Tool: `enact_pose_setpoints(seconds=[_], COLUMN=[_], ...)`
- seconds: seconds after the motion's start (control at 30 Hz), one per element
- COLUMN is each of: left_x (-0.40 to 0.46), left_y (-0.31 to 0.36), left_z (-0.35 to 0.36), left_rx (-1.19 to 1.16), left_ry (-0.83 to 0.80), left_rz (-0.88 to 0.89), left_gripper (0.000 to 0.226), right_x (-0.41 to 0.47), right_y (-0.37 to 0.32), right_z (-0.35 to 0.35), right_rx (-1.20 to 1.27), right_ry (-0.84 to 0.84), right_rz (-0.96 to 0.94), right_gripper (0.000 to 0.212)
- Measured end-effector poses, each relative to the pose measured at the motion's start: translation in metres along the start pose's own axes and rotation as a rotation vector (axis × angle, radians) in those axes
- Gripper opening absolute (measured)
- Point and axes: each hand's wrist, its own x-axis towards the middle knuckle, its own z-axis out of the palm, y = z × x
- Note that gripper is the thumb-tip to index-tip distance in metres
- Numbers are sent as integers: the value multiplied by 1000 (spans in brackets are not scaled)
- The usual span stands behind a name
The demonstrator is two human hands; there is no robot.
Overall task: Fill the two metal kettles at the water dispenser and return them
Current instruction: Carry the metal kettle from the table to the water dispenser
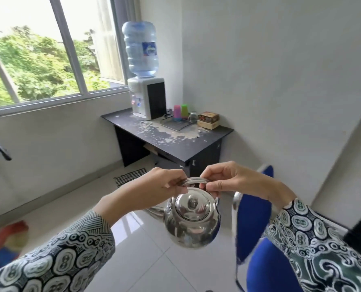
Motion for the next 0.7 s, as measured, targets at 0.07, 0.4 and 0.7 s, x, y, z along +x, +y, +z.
enact_pose_setpoints(seconds=[0.07,0.4,0.7], left_x=[3,73,180], left_y=[-26,-157,-278], left_z=[-14,-63,-113], left_rx=[-30,-82,-24], left_ry=[26,100,299], left_rz=[-29,-86,-142], left_gripper=[14,23,21], right_x=[34,188,347], right_y=[1,24,45], right_z=[-1,-58,-155], right_rx=[-9,-19,-31], right_ry=[-9,5,57], right_rz=[-21,-65,-149], right_gripper=[13,12,14])
